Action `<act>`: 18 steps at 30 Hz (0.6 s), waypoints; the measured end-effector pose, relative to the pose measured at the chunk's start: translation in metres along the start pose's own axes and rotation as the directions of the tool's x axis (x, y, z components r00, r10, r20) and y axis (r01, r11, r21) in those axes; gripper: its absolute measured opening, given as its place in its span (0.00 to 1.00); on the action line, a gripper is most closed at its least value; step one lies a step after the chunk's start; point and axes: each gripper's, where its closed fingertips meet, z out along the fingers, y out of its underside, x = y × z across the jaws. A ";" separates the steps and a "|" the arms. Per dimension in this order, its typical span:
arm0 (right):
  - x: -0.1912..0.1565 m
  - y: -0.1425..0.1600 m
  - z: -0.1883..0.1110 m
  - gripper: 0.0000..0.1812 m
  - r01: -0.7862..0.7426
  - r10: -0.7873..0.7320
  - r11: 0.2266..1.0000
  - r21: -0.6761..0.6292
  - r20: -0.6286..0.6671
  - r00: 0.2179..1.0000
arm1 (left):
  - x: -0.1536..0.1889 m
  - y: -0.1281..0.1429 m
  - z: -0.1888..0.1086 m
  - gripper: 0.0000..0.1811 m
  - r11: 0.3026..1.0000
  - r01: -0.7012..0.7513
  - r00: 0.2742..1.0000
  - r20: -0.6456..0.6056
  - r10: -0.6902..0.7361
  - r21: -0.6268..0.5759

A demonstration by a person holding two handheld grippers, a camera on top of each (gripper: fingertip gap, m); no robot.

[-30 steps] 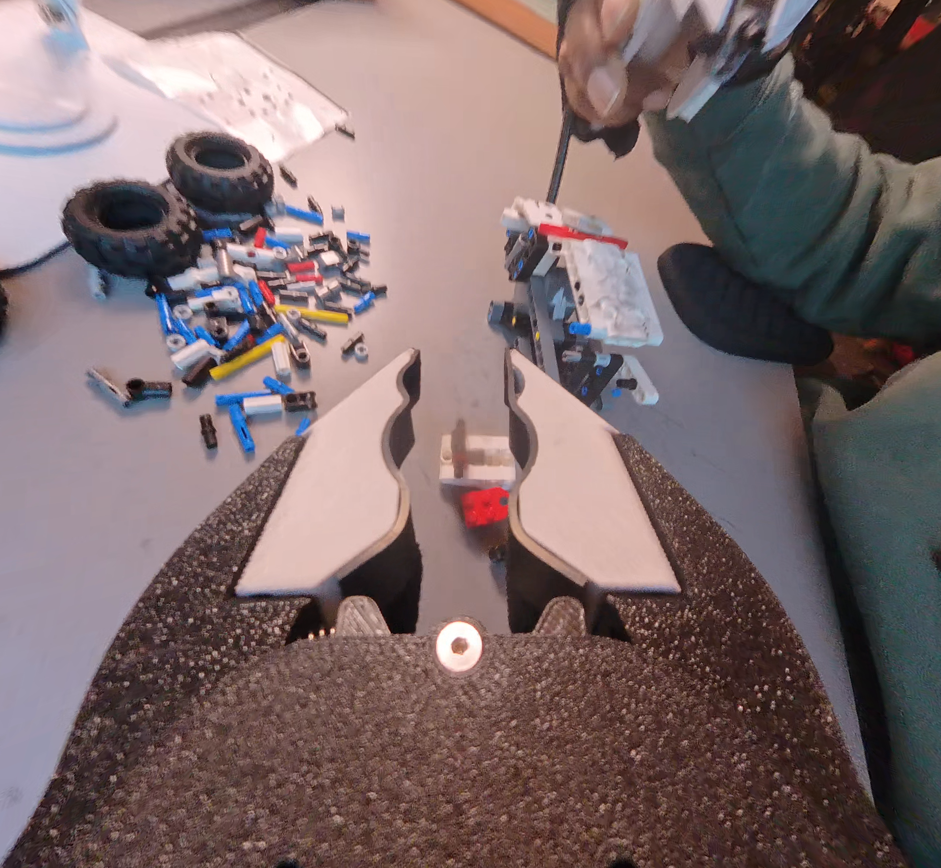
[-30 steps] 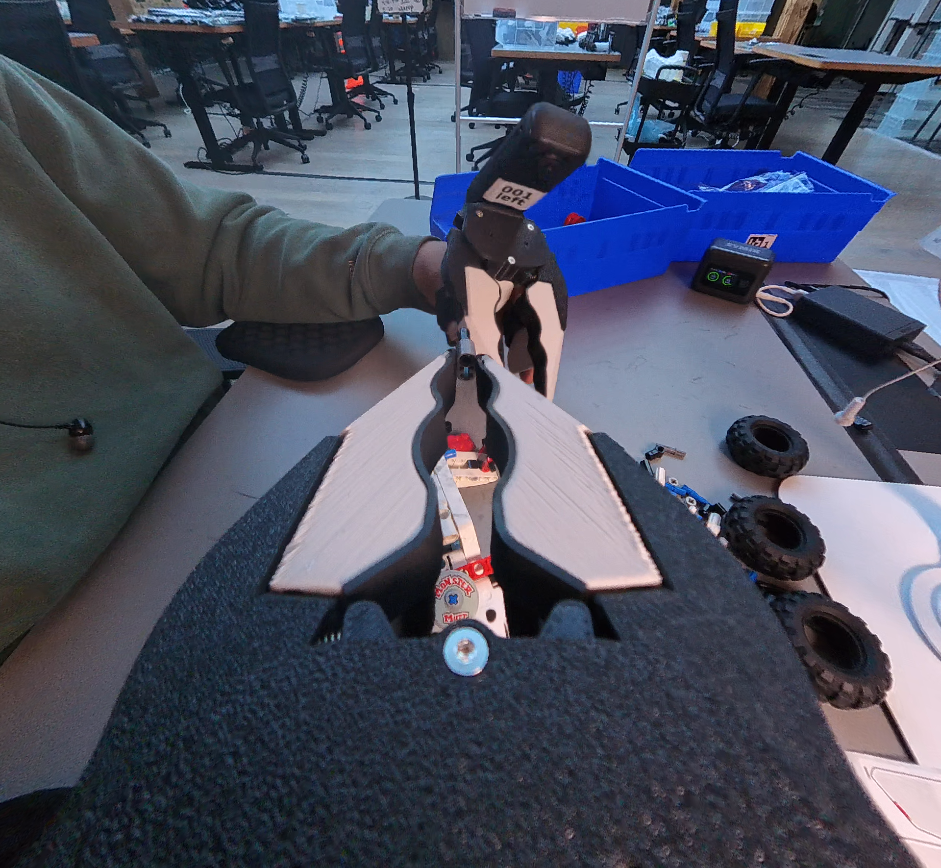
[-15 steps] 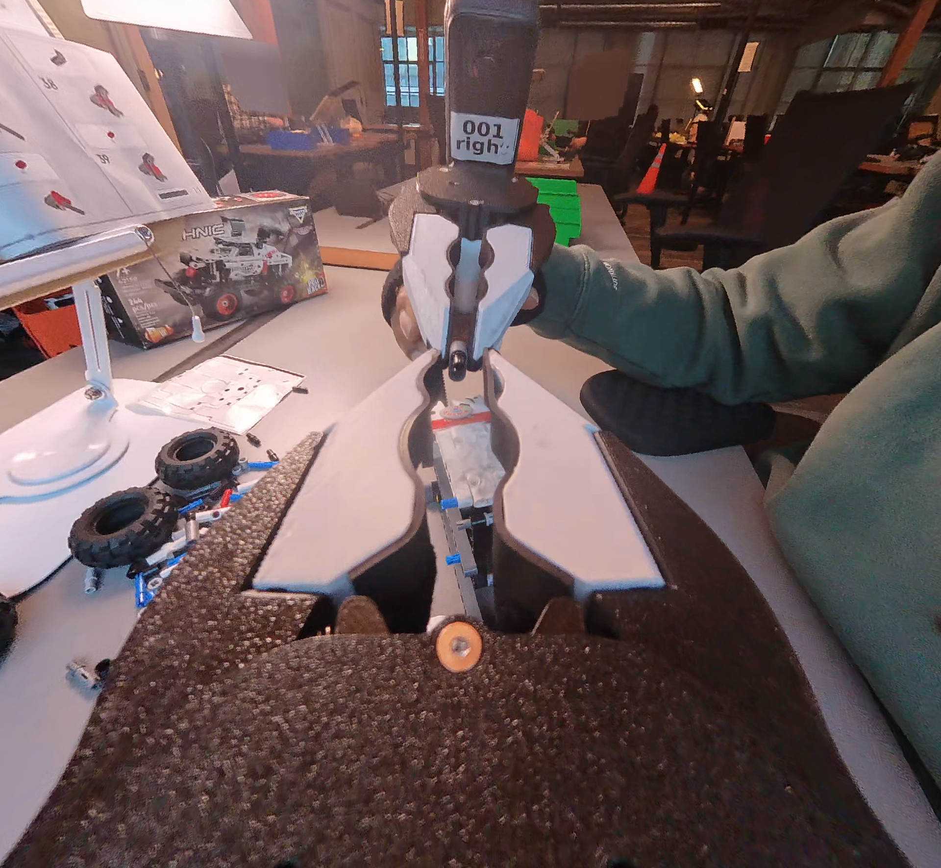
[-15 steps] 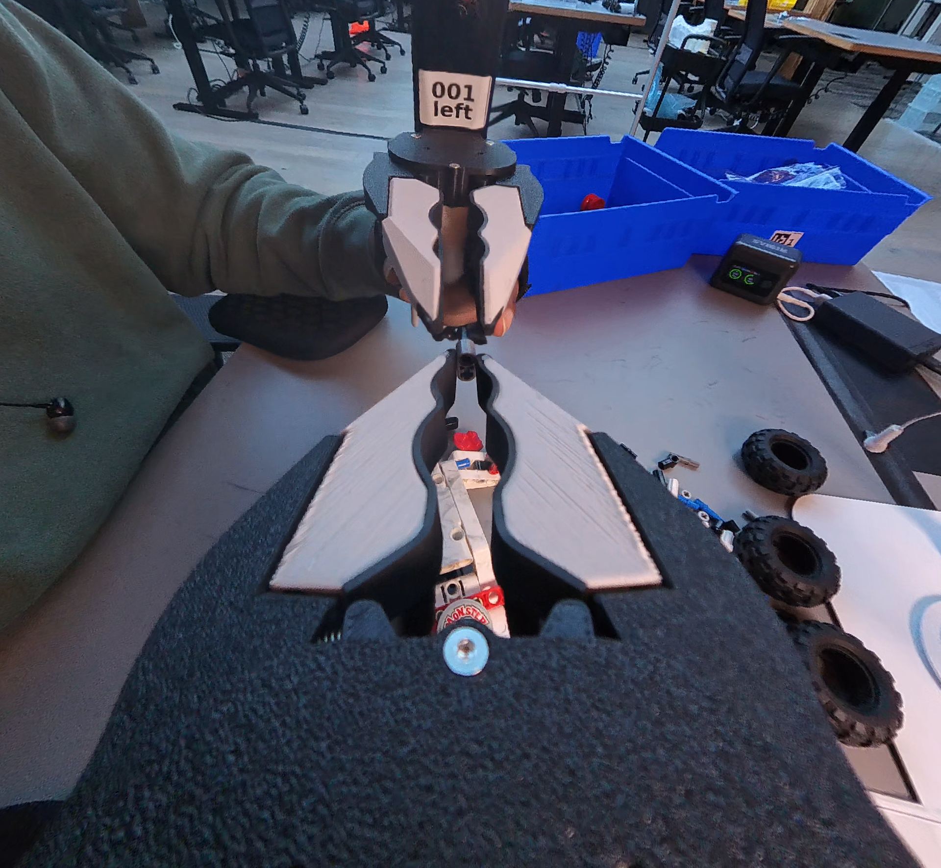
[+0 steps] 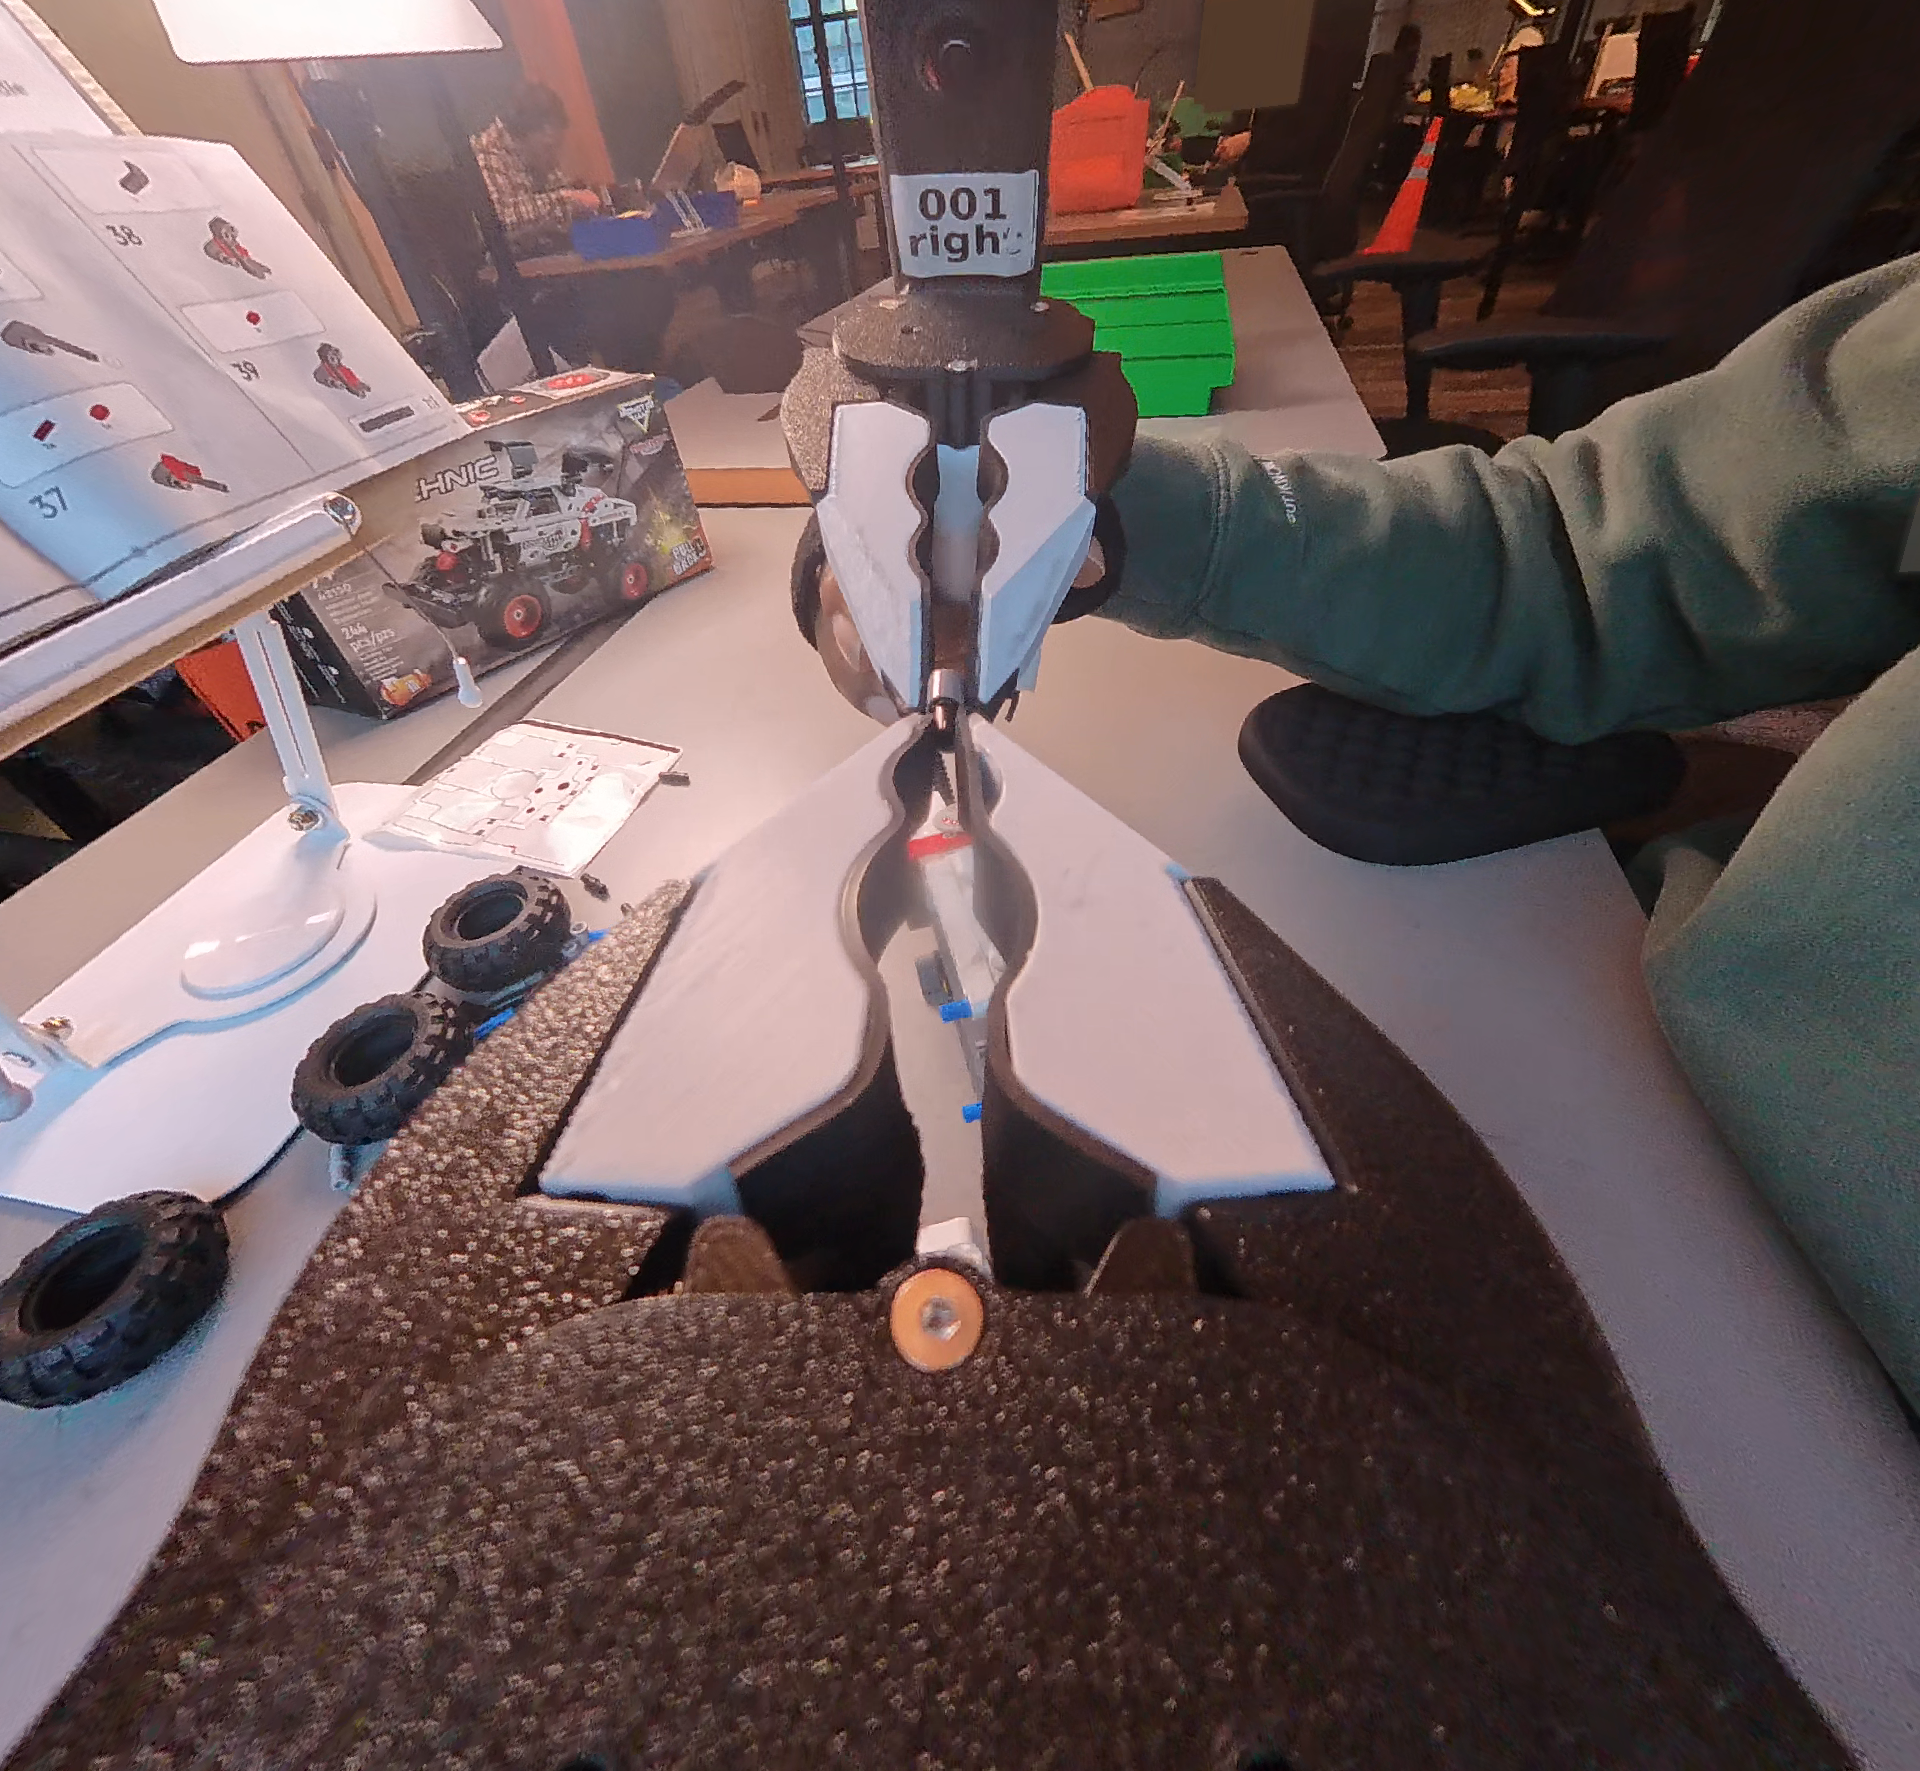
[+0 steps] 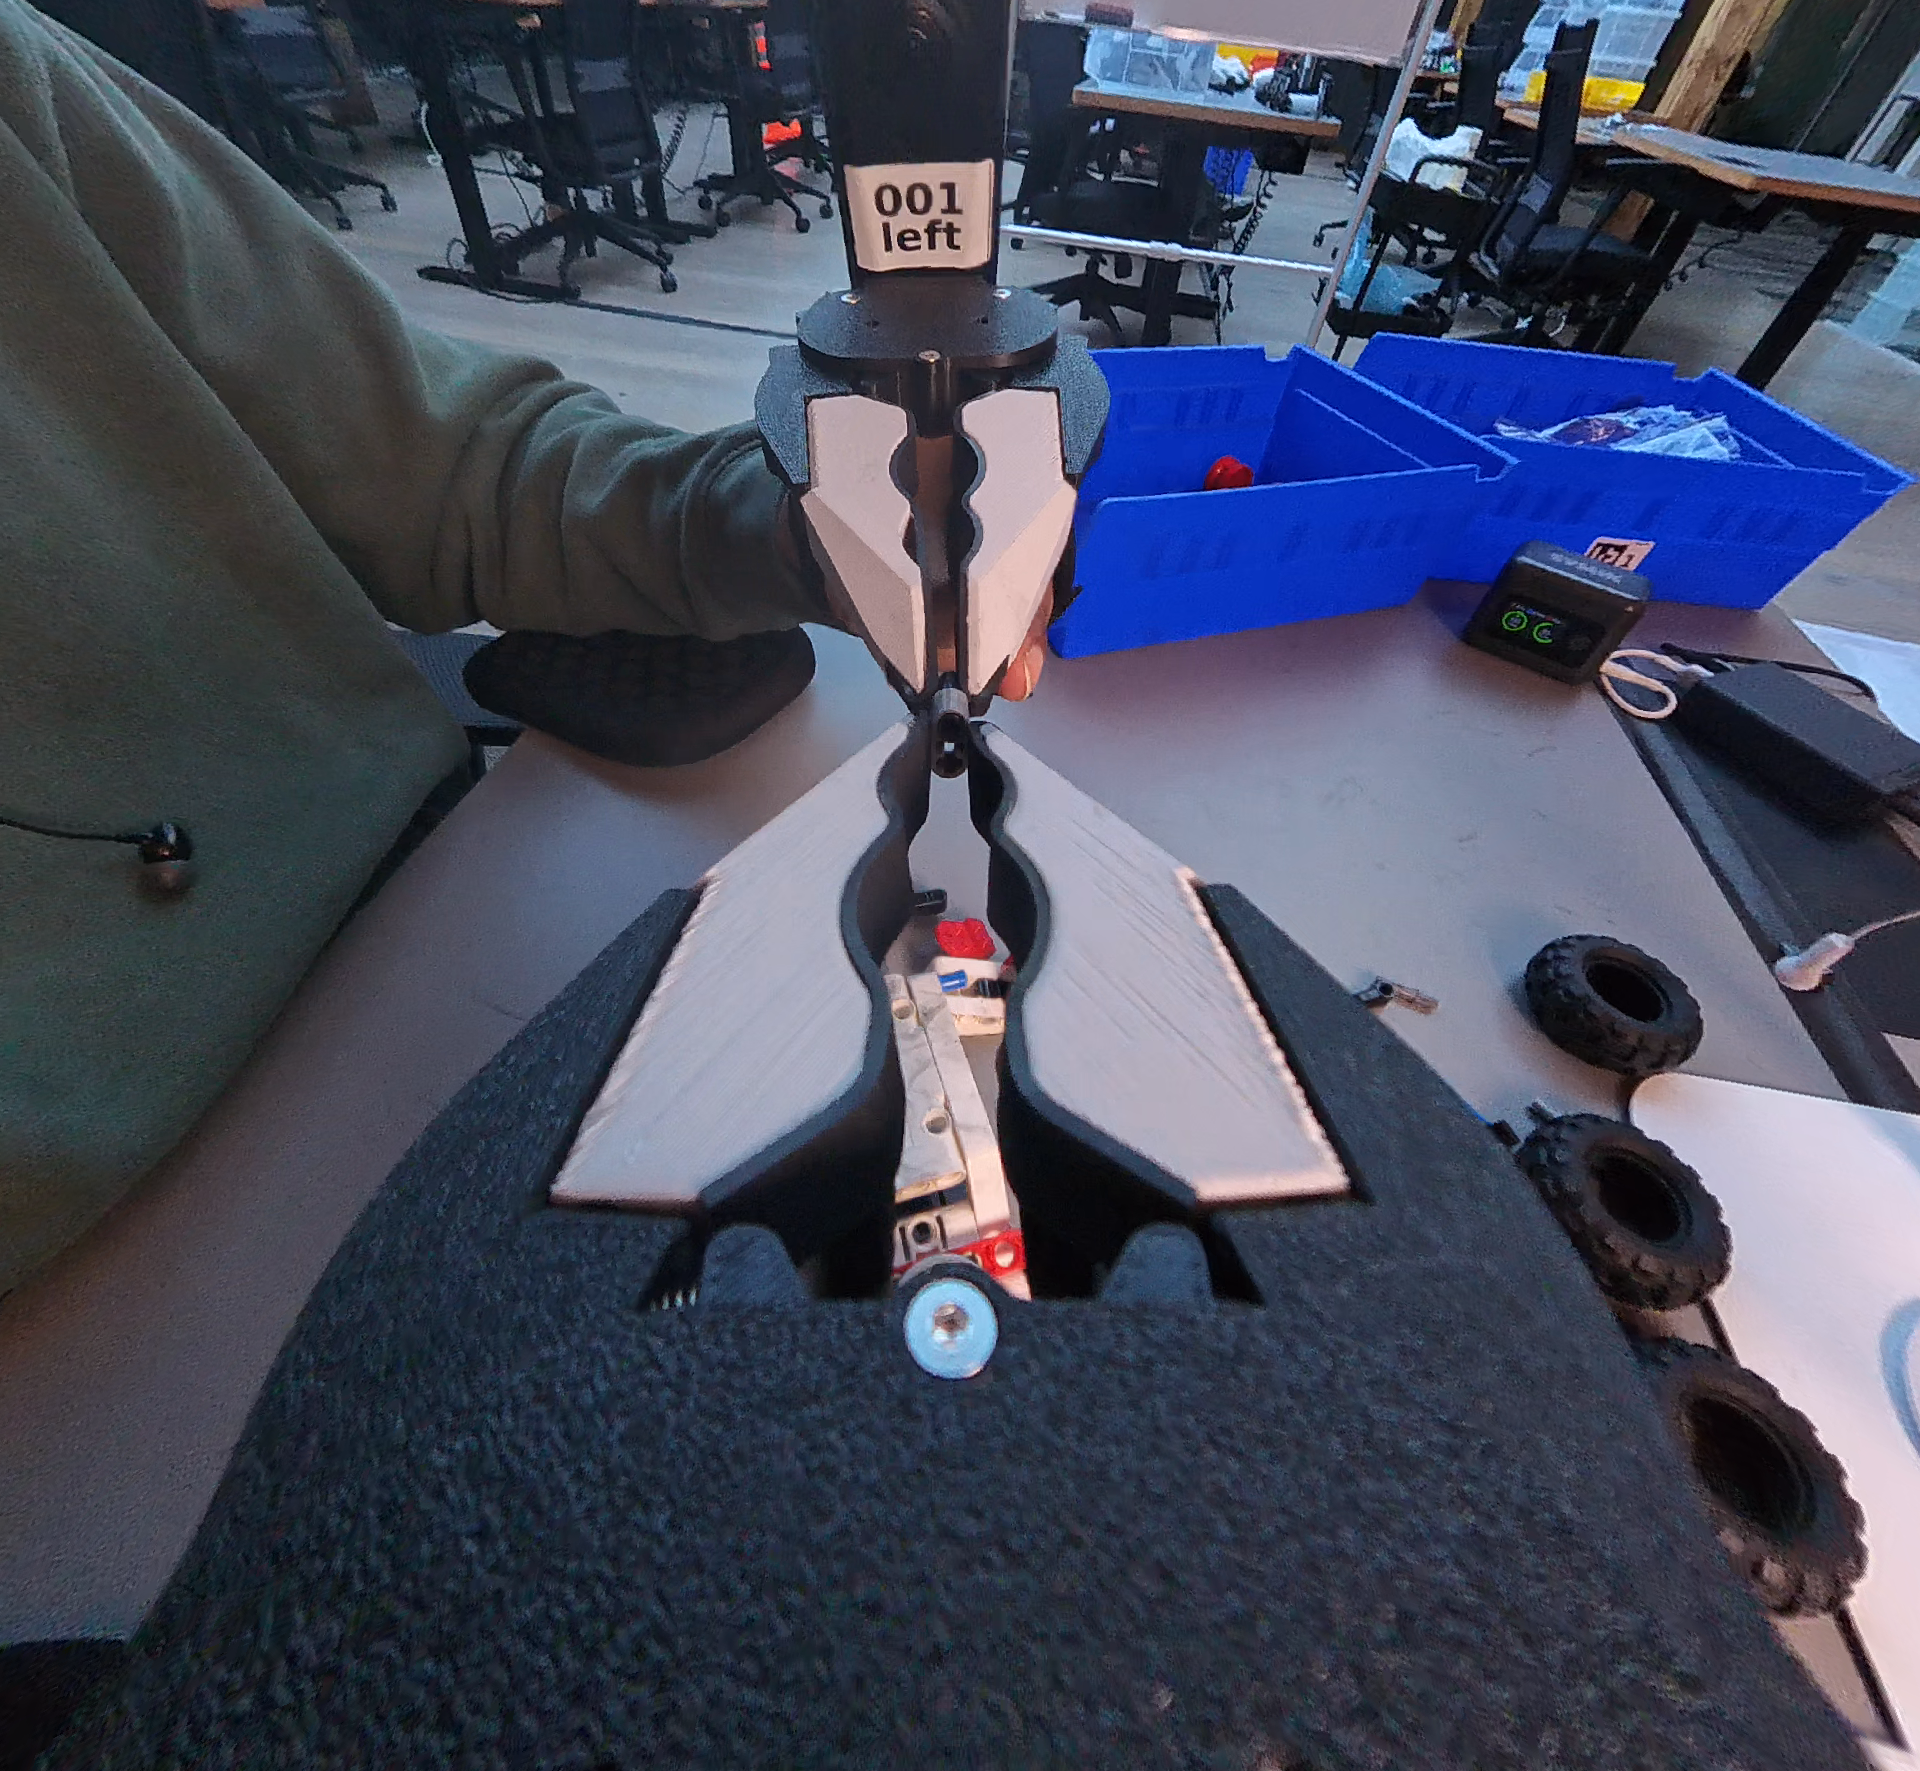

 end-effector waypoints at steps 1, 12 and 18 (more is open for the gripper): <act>0.000 -0.001 -0.002 0.03 -0.007 0.007 1.000 0.007 0.011 1.000 | 0.000 -0.001 0.001 0.01 1.000 -0.002 1.000 -0.002 0.002 0.002; 0.076 0.012 -0.083 0.03 -0.075 0.095 0.995 0.072 -0.331 0.939 | -0.094 0.080 -0.016 0.02 0.954 0.147 0.939 0.340 -0.052 -0.262; 0.130 0.108 -0.074 0.03 -0.205 0.102 0.968 -0.142 -0.525 0.845 | -0.118 0.152 0.014 0.08 0.831 0.287 0.917 0.386 -0.096 -0.476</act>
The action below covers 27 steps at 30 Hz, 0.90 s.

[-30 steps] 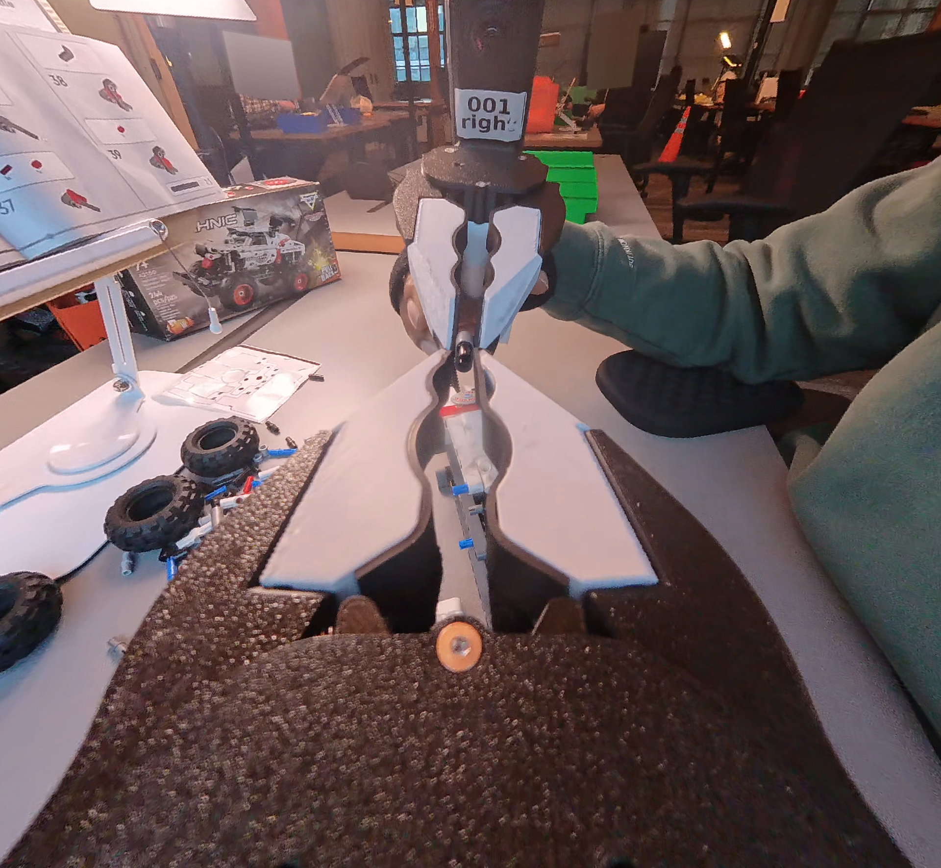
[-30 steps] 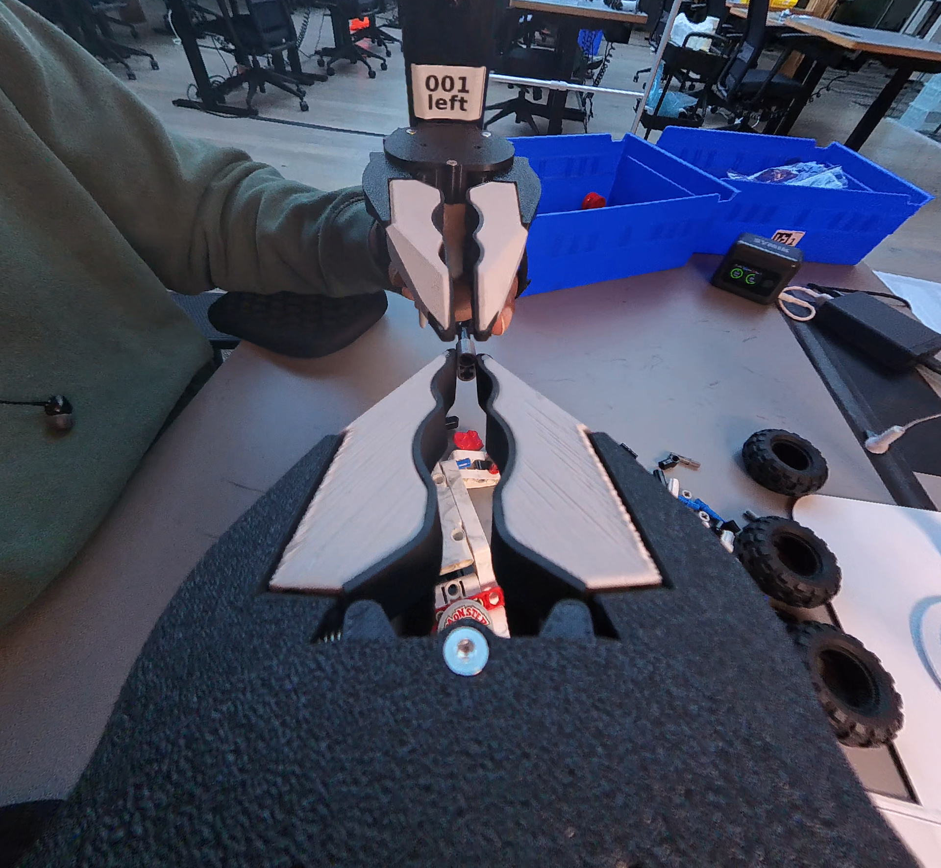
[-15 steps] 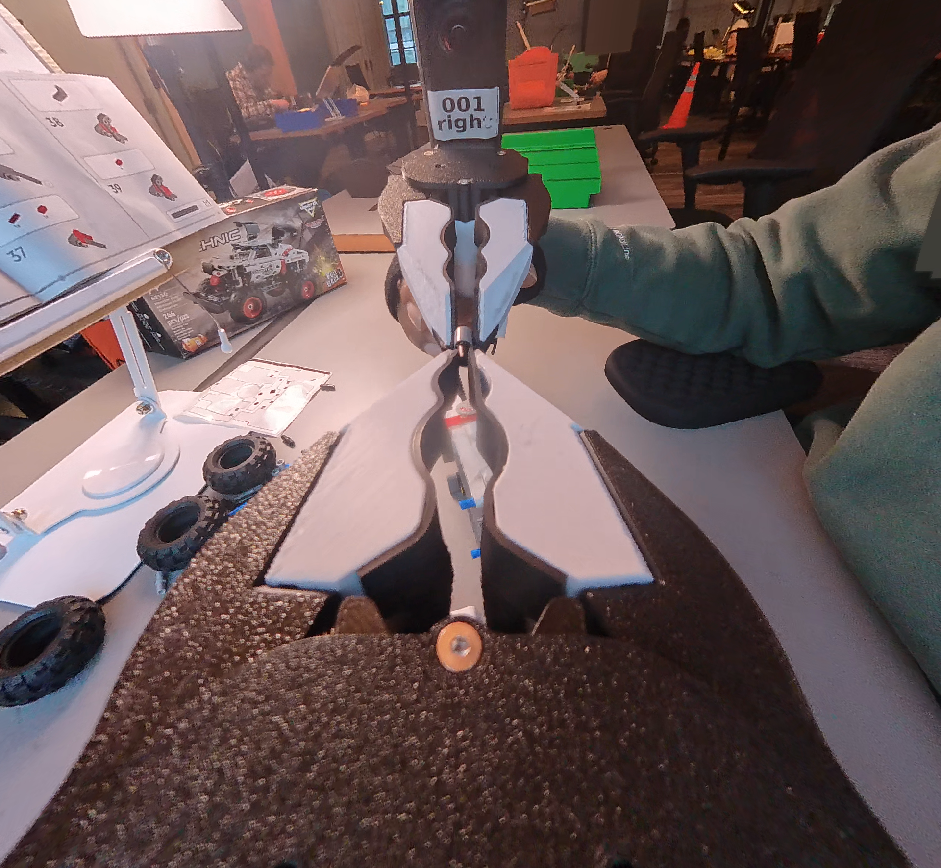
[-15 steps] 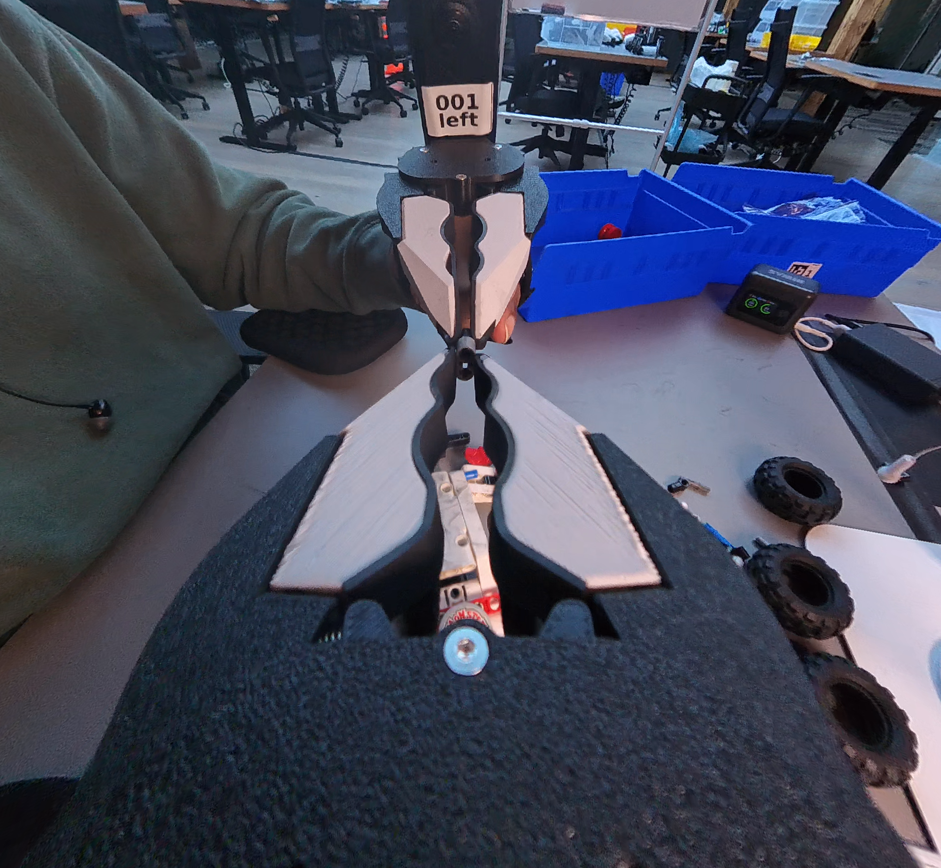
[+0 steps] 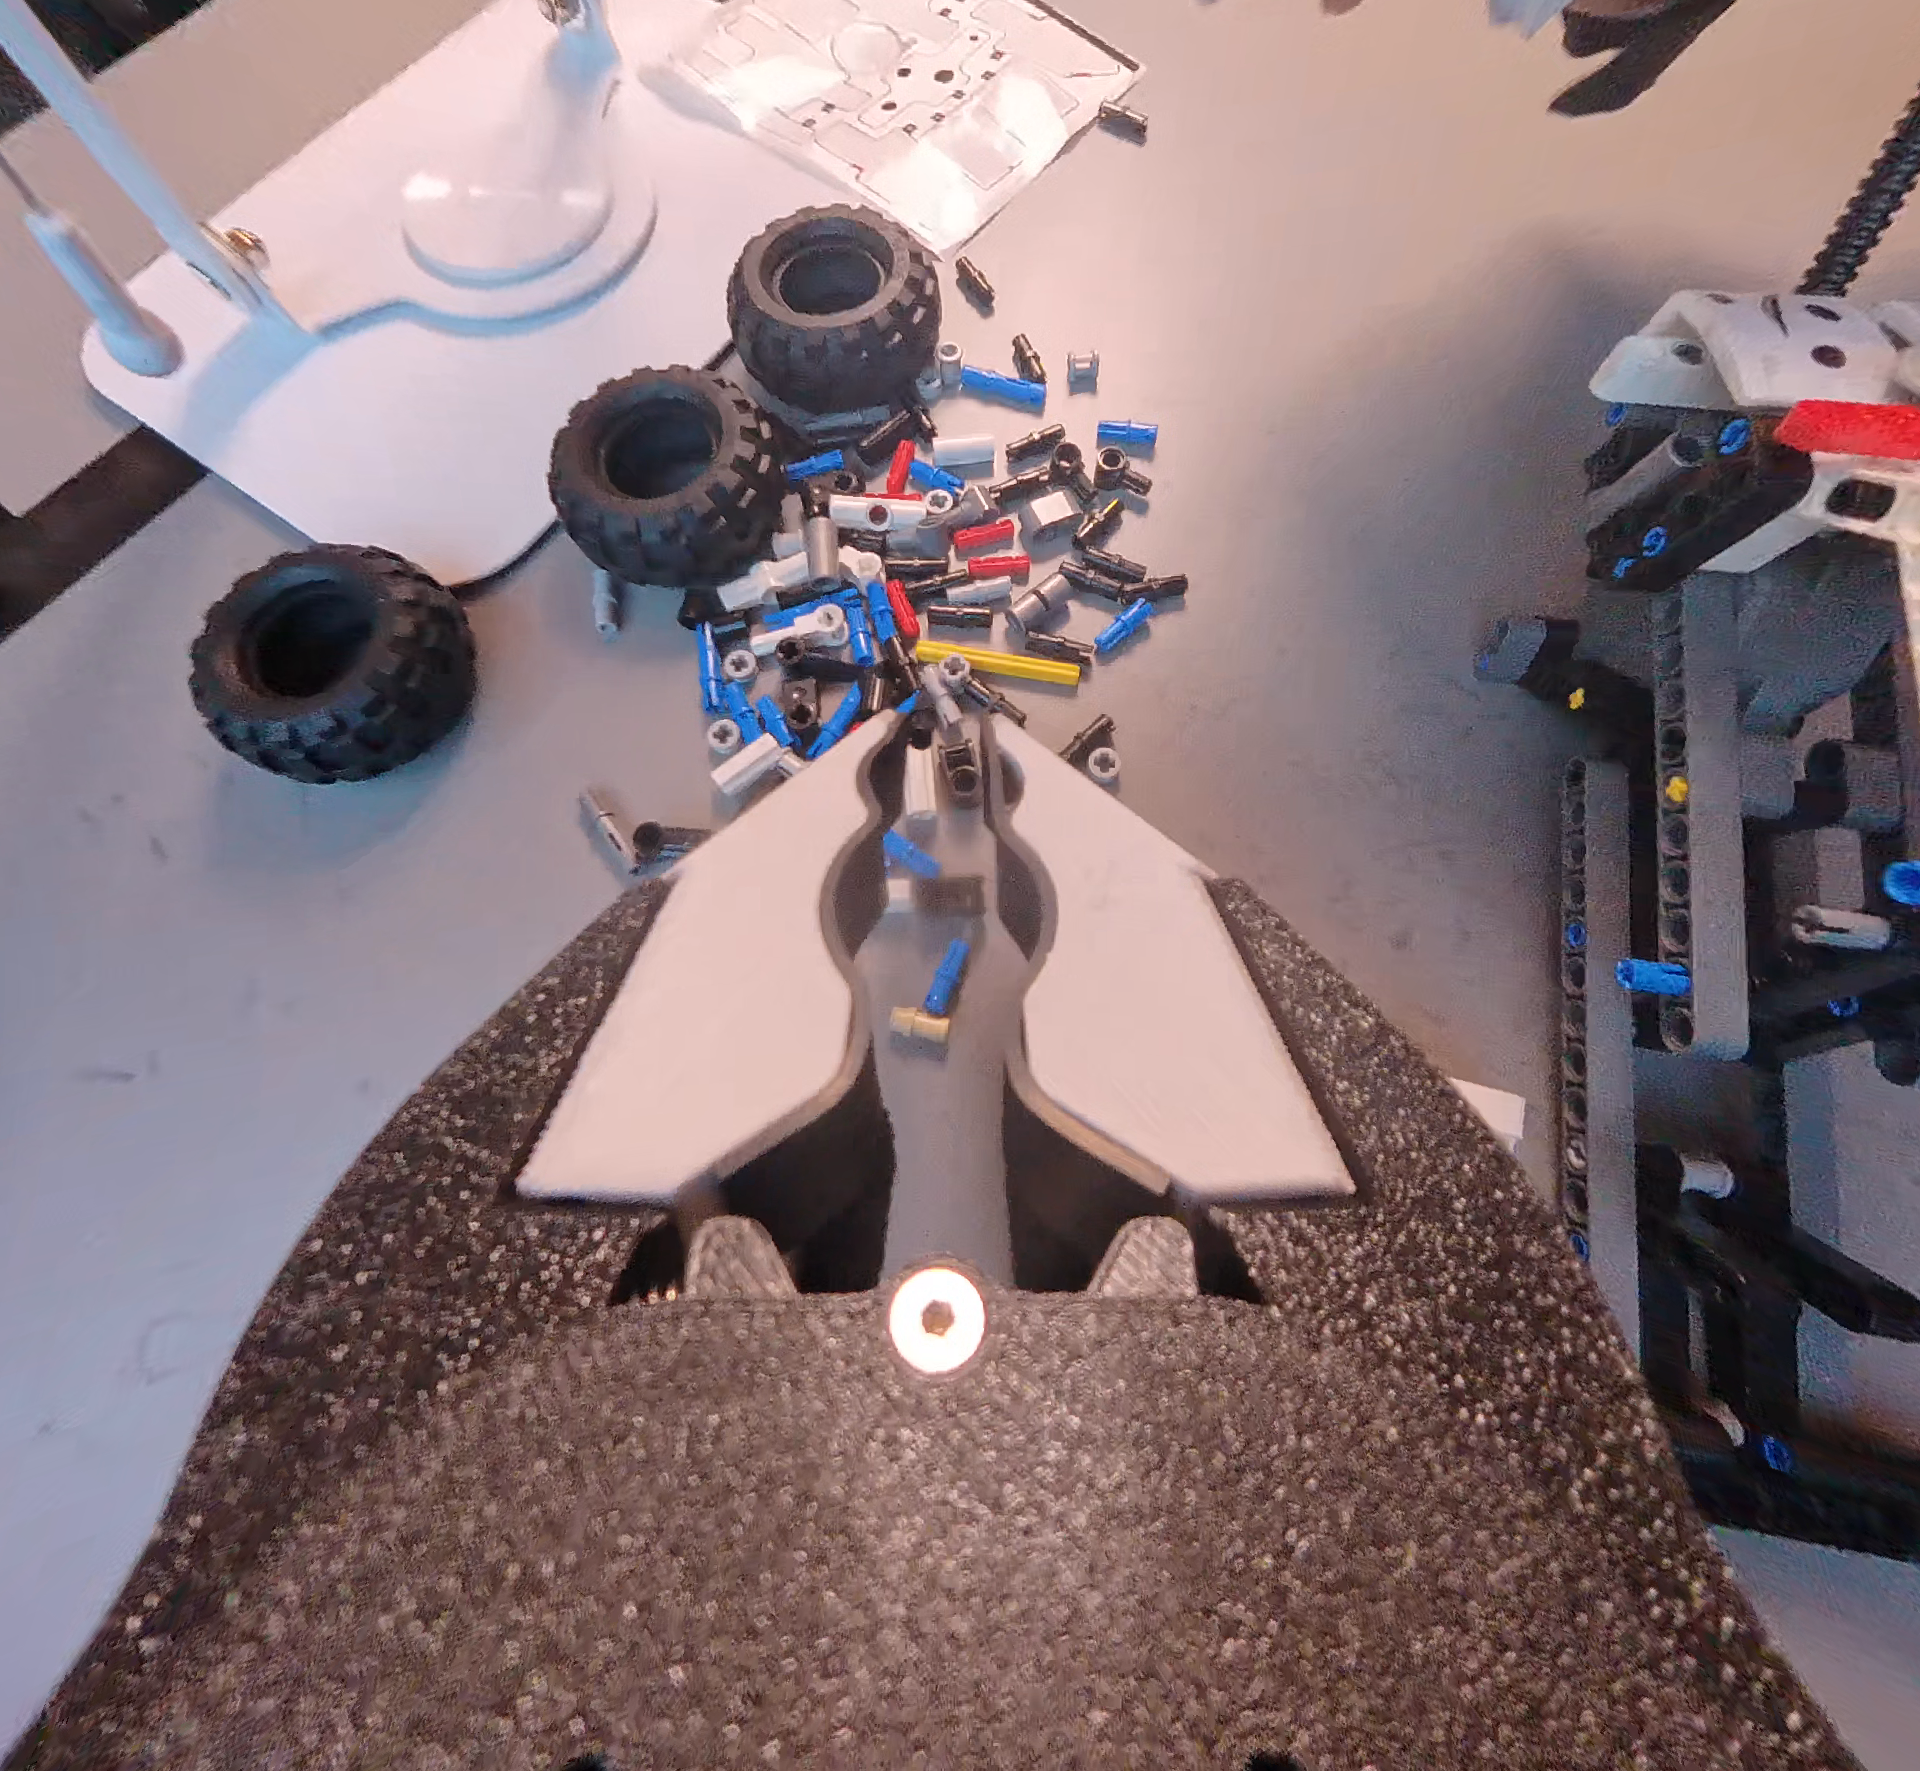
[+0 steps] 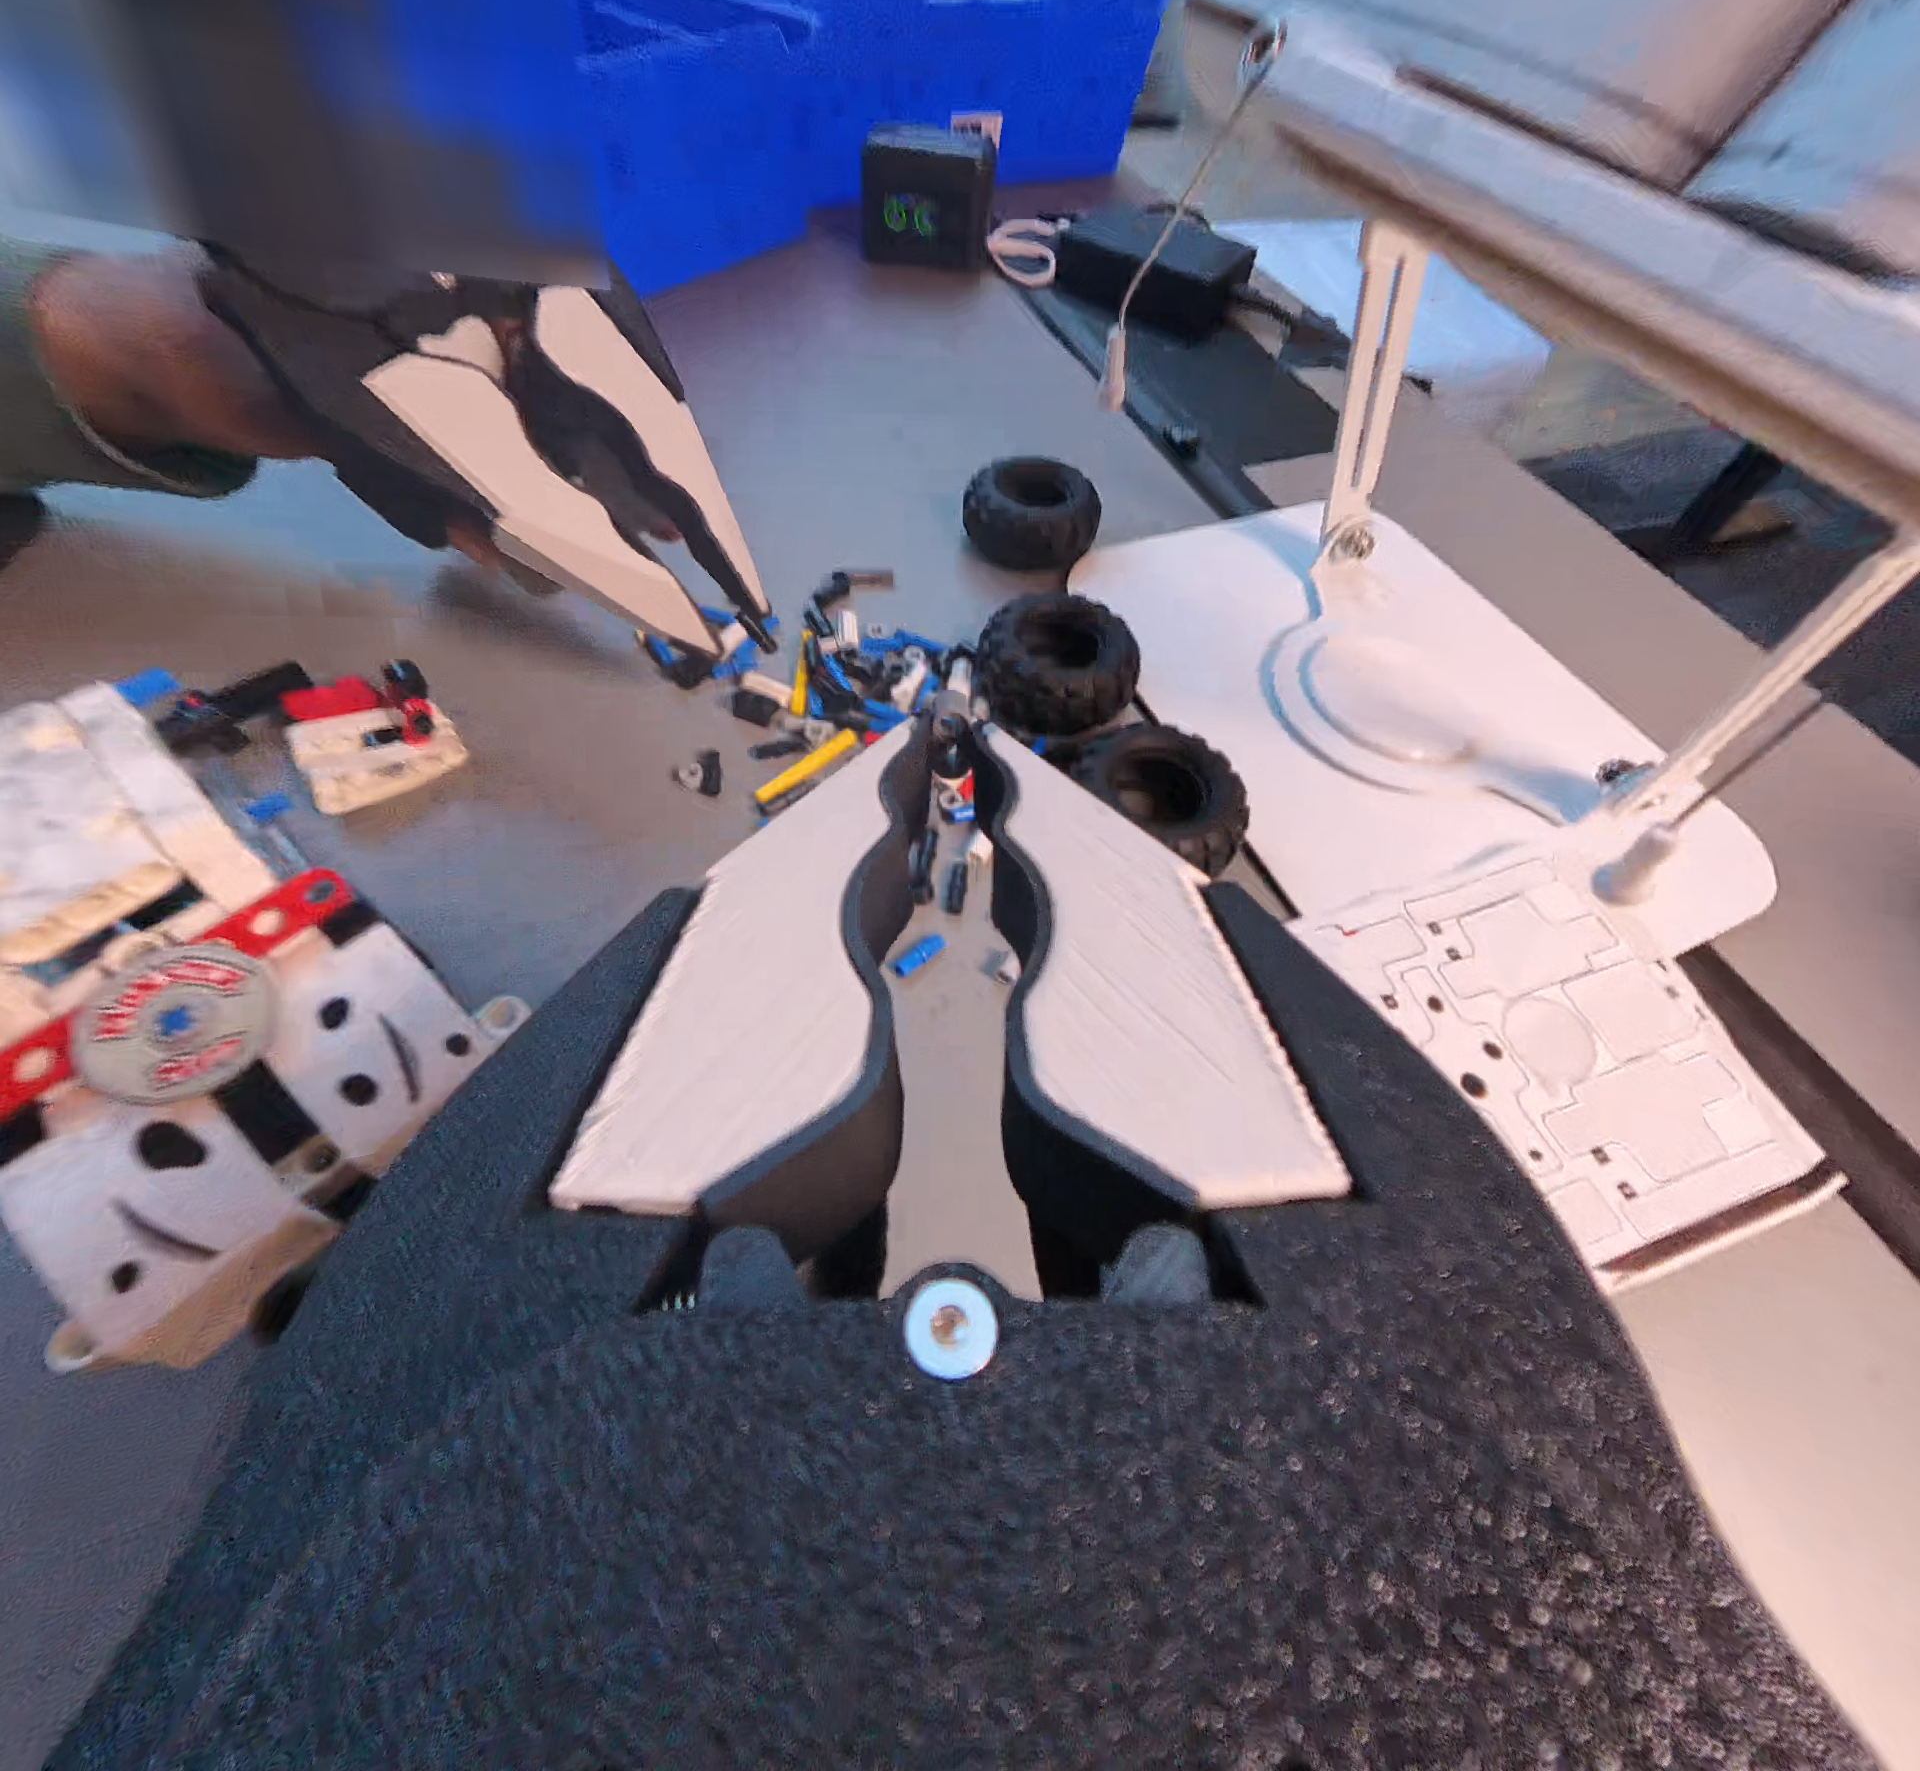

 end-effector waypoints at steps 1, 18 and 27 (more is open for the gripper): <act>0.000 0.010 0.008 0.03 0.008 -0.008 0.999 -0.035 0.004 1.000 | 0.001 0.002 0.003 0.11 1.000 0.006 1.000 -0.006 -0.006 0.002; -0.001 0.035 0.042 0.28 0.143 -0.151 0.974 -0.177 -0.028 0.988 | 0.024 -0.005 -0.040 0.18 0.990 0.080 0.967 -0.251 -0.048 0.119; 0.001 -0.029 -0.005 0.20 0.105 -0.100 0.992 0.064 -0.080 0.992 | 0.075 0.048 -0.055 0.16 0.987 -0.120 0.896 -0.439 0.064 -0.102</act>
